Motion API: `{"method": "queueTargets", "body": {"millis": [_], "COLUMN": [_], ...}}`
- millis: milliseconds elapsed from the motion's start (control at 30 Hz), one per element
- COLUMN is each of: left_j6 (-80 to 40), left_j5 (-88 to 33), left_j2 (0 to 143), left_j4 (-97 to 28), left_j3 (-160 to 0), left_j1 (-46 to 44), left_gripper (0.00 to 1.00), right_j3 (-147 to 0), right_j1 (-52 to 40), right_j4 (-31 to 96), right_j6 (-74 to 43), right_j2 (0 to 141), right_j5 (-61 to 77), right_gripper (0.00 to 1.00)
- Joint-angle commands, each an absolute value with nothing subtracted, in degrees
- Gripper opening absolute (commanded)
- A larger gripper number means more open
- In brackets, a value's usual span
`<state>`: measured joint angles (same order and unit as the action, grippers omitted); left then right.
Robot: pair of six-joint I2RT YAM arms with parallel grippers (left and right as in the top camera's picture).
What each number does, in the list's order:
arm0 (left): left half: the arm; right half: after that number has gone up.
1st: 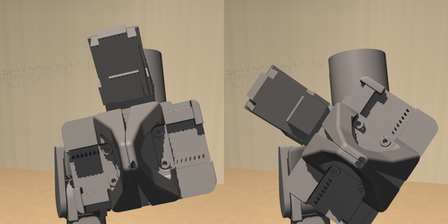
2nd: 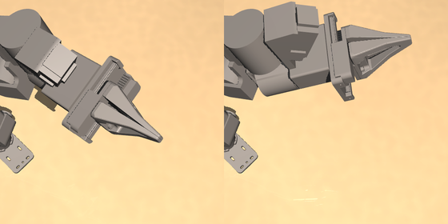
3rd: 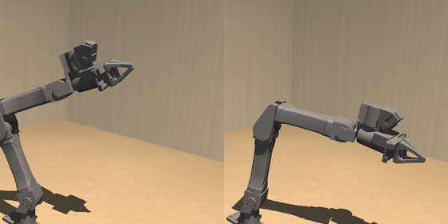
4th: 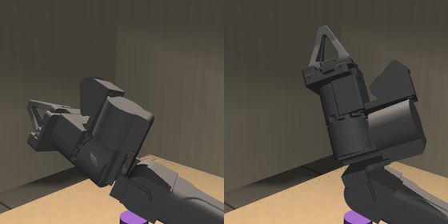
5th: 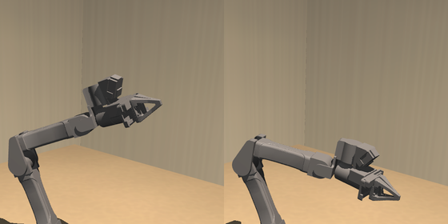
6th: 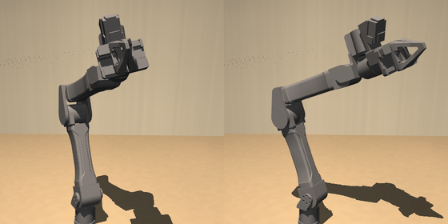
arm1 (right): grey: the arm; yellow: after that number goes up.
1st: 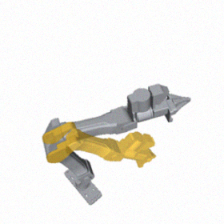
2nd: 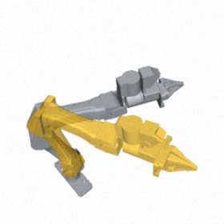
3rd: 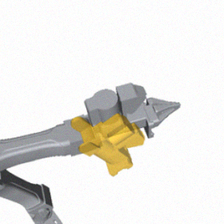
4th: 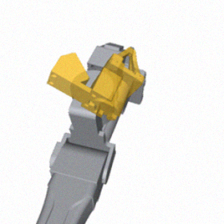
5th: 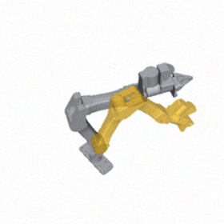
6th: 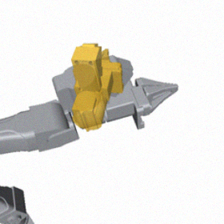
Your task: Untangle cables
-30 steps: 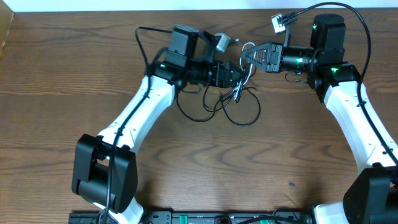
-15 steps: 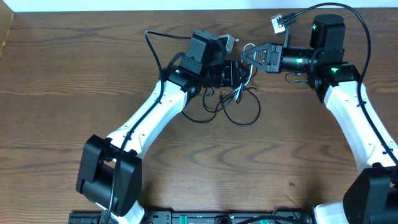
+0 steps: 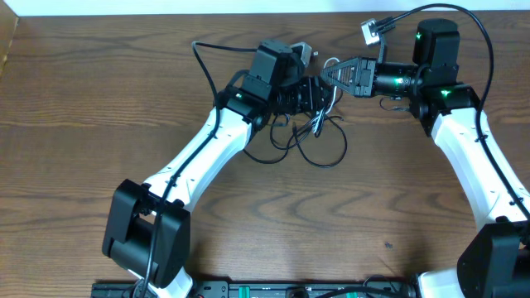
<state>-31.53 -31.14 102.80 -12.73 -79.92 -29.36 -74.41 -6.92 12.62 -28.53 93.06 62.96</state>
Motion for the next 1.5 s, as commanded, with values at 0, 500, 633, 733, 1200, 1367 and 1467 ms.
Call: {"method": "queueTargets", "body": {"millis": [0,500,633,733,1200,1367,1467], "left_j6": [-31.6,-26.6,-26.6,-26.3,-17.6,-17.6,-17.6], "left_j5": [-30.8,-30.7,-30.8,-30.8,-30.6,-30.6,-30.6], "left_j2": [105.1,106.7,106.7,106.5,98.2,93.7,91.9], "left_j4": [-12.6,-14.3,-16.6,-19.1,-28.3,-30.2,-30.6], "left_j3": [-80.4,-80.4,-80.4,-80.4,-80.4,-80.4,-80.4], "left_j1": [-30.6,-29.4,-26.8,-24.4,-16.4,-13.5,-12.8], "left_gripper": [0.50,0.08,0.08,0.08,0.07,0.08,0.08], "right_j3": [-75.2,-75.2,-75.2,-75.2,-75.1,-75.0,-75.0], "right_j1": [-6.9,-6.8,-6.0,-4.9,3.4,3.9,3.4], "right_j4": [12.7,14.1,19.3,24.7,35.9,36.4,36.4], "right_j6": [-29.1,-29.1,-29.0,-27.9,-24.9,-23.9,-23.4], "right_j2": [92.7,92.7,92.7,92.7,93.0,93.0,93.0], "right_j5": [63.3,60.1,53.0,45.2,29.5,29.5,29.5], "right_gripper": [0.01,0.01,0.01,0.01,0.01,0.01,0.01]}}
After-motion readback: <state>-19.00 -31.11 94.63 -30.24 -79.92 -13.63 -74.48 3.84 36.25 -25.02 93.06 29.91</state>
